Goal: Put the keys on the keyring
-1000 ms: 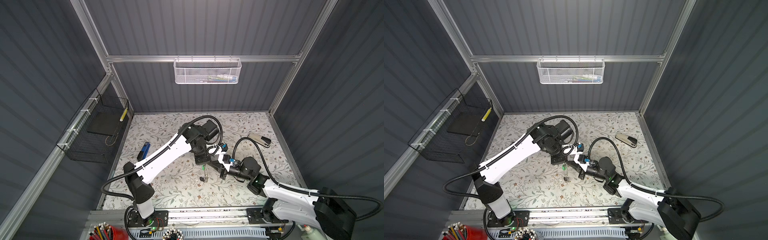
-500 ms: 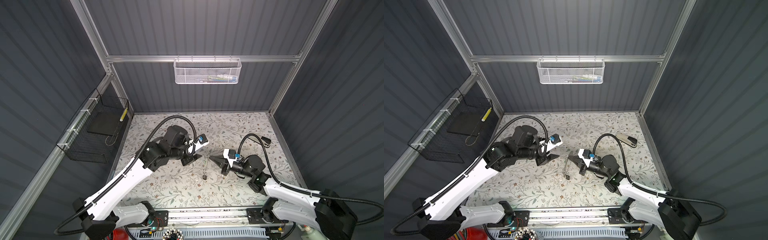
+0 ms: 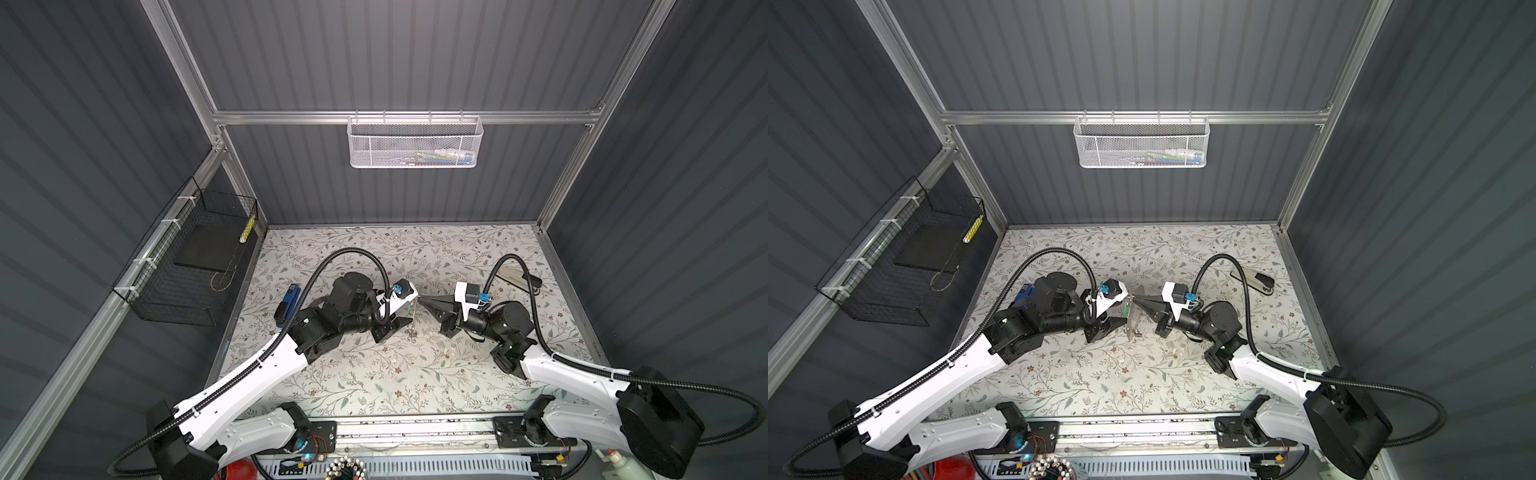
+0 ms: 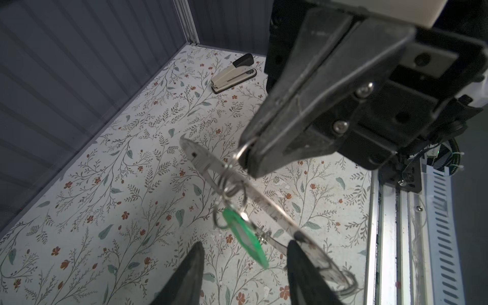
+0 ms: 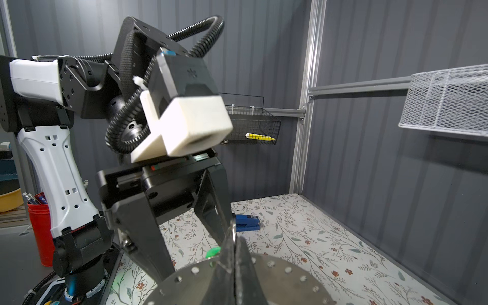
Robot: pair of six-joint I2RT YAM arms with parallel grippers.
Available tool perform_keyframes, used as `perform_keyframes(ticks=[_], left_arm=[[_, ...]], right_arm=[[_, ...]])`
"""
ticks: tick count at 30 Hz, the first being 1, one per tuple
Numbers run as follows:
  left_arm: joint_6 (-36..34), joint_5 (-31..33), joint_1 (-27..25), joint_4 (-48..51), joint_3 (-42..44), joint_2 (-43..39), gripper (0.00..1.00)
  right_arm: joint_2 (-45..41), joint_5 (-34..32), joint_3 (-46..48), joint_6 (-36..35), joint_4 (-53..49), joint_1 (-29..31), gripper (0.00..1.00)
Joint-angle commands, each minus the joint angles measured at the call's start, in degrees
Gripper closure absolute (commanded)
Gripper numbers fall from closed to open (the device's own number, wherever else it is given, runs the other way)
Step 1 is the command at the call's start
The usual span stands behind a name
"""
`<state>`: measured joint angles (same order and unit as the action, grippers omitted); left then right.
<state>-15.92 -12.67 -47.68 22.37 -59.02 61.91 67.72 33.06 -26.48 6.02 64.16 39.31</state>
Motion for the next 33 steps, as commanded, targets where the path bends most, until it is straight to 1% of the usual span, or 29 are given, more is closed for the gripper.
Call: perform_keyframes(ticks=[1,3,6,8,11,13,17,18,28,31,33], left_arm=[[2.66,-2.10,-0.15,-6.83,1.82,-2.20,0.50],[3.55,-2.47,-0.11,-8.23,2.69,-2.58,0.53],[3.79,-3.12,-0.14,-9.01,3.13,-1.69,0.63],[3.41,-4.08,-0.16,-8.99,3.02,-0.90,0.65],[2.89,-5.23,-0.18,-9.18,2.45,0.18,0.73],[2.33,-5.53,-0.14,-9.19,2.03,0.49,0.83],[1.27,-5.79,-0.14,-8.11,0.86,1.09,0.97],[1.01,-7.98,-0.19,-7.72,0.56,1.51,1.00],[-1.36,-15.65,-0.13,-1.25,-4.29,6.78,1.00],[-1.68,-16.12,-0.13,0.12,-5.36,7.87,1.00],[-1.62,-15.11,-0.13,-0.12,-5.41,7.57,1.00]], right_arm=[[0.29,-0.59,-2.10,1.89,5.21,-0.16,1.00],[0.45,-0.76,-2.50,2.27,5.44,-0.14,1.00],[0.74,-0.72,-3.16,2.90,5.53,-0.12,1.00],[0.74,-1.04,-3.36,3.23,5.68,-0.18,1.00],[0.85,-1.74,-3.45,3.74,6.60,-0.17,1.00],[1.05,-2.18,-3.35,4.26,7.52,-0.20,1.00],[1.75,-2.95,-3.20,5.75,10.27,-0.14,1.00],[1.89,-3.08,-3.12,6.07,10.88,-0.17,1.00],[2.26,-3.09,-2.82,6.48,12.58,-0.20,1.00],[2.17,-3.00,-2.42,6.50,12.98,-0.33,1.00],[2.23,-3.09,-1.96,6.74,13.49,-0.43,1.00]])
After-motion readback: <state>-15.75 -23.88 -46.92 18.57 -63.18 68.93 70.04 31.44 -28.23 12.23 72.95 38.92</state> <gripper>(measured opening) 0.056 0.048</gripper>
